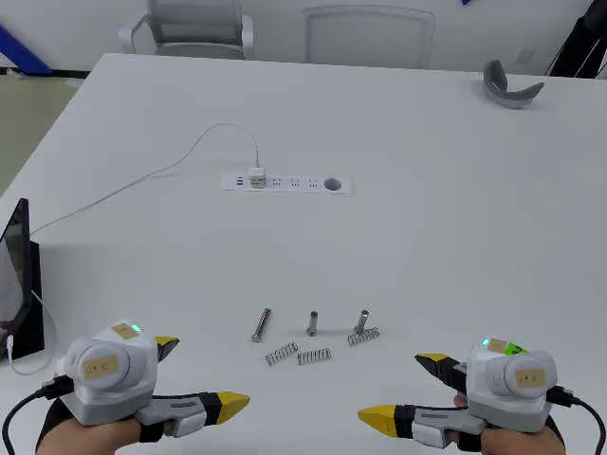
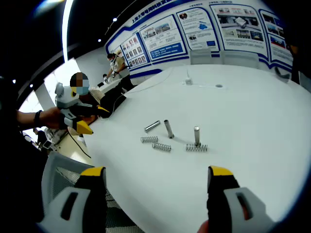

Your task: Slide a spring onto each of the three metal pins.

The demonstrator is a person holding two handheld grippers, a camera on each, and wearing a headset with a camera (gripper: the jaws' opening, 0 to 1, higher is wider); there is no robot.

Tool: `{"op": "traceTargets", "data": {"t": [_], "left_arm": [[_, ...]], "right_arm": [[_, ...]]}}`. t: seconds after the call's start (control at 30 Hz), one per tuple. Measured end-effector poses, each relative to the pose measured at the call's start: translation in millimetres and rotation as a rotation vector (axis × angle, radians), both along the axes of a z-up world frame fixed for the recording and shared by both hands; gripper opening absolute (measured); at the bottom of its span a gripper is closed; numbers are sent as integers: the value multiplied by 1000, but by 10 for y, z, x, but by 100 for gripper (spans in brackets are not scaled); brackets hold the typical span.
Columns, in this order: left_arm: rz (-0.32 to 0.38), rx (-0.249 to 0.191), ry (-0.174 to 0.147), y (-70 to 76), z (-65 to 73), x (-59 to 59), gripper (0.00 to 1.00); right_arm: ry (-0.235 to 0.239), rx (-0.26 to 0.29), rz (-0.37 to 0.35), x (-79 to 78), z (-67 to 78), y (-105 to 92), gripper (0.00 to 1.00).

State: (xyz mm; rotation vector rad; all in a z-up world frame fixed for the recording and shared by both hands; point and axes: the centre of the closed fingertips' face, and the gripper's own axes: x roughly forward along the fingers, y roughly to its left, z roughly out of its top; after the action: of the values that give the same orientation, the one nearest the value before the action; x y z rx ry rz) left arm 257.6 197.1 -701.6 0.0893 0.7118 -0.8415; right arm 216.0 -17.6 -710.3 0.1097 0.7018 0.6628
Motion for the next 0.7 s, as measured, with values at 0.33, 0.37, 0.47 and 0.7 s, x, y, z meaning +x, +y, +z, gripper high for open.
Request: {"op": "traceTargets", "data": {"t": [0.33, 0.37, 0.47, 0.7], "left_arm": [[6, 3, 2, 29, 8, -2, 86], [7, 2, 2, 28, 8, -3, 86], [6, -1, 3, 16, 9, -8, 86], [1, 1, 13, -12, -18, 0, 84]], "right_arm": [[-4, -2, 8, 6, 6, 28, 87], [-4, -3, 9, 3, 8, 29, 87], [-2, -6, 11, -6, 6, 29, 87], [1, -14, 9, -23, 13, 4, 87]]}}
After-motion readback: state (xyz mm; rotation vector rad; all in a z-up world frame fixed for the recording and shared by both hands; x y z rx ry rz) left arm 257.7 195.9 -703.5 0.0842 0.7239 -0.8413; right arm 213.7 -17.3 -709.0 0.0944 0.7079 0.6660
